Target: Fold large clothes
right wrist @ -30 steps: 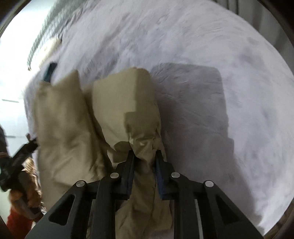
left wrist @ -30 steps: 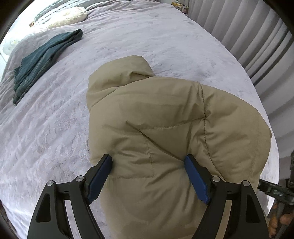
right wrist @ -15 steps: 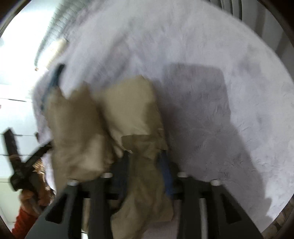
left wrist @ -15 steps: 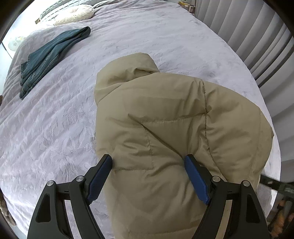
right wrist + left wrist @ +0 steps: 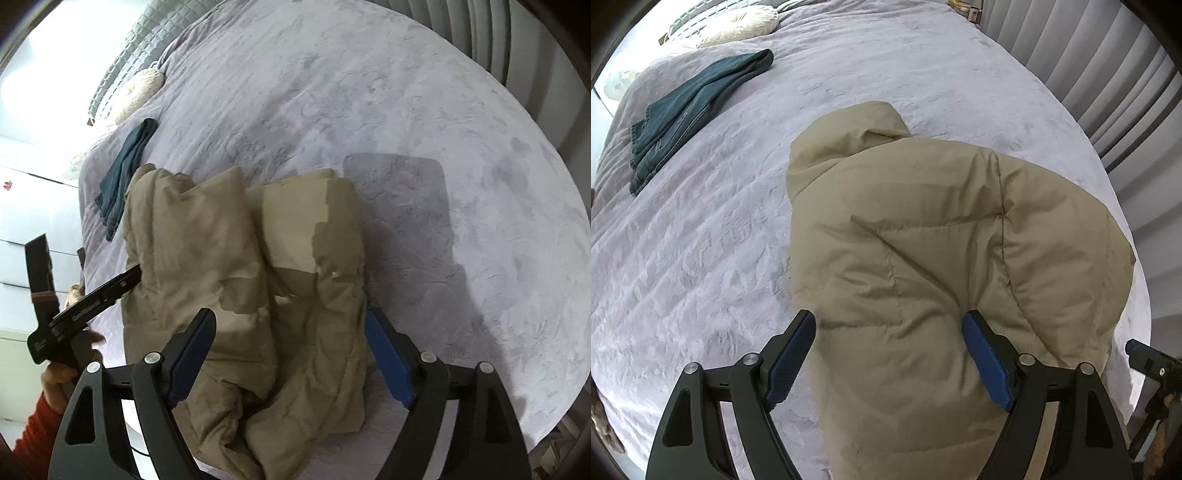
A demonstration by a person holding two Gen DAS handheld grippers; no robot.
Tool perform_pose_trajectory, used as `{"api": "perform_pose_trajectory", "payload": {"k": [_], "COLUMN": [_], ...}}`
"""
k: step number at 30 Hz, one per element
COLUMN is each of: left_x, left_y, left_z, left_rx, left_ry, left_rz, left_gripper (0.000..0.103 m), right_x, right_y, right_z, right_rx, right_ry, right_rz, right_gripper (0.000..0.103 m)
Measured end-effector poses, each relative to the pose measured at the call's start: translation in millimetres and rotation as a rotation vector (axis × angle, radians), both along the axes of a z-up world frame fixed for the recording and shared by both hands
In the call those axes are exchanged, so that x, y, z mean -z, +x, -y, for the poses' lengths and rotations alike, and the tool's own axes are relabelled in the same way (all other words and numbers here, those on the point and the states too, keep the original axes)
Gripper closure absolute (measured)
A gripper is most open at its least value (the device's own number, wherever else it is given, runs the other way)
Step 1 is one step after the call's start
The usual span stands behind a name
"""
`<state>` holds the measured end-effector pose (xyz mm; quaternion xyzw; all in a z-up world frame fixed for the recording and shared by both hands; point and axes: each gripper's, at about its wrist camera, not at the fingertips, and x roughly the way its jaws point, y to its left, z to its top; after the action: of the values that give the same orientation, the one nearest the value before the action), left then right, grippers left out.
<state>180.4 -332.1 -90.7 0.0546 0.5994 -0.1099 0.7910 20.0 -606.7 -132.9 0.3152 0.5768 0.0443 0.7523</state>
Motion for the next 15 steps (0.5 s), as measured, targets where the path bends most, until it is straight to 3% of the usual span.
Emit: {"api": "perform_pose_trajectory", "payload": {"k": [1, 3, 7, 15], "left_x": [0, -2, -6, 25], "left_y": [0, -2, -8, -10], "left_z": [-4, -11, -31, -87], "left_rx": [-0.014, -0.023, -0.036, -0.111], "left_ry": [0.014, -0.002, -0.072, -0.41], "left_rz": [-0.005, -0.005, -0.02, -0.229], "left_gripper": [0.0, 0.0, 0.0, 0.0], "right_x": [0, 0, 3, 39], "right_y": [0, -3, -3, 3], "right_z": [3, 6, 9, 15], "right_rx": [0.004, 0.008, -0.004, -0.047], "right_ry": [-0.002, 0.001, 0.033, 0.186], "right_rz": [-0.001, 0.004, 0.009, -0.054], "right_gripper": [0.01, 0.0, 0.0, 0.0]}}
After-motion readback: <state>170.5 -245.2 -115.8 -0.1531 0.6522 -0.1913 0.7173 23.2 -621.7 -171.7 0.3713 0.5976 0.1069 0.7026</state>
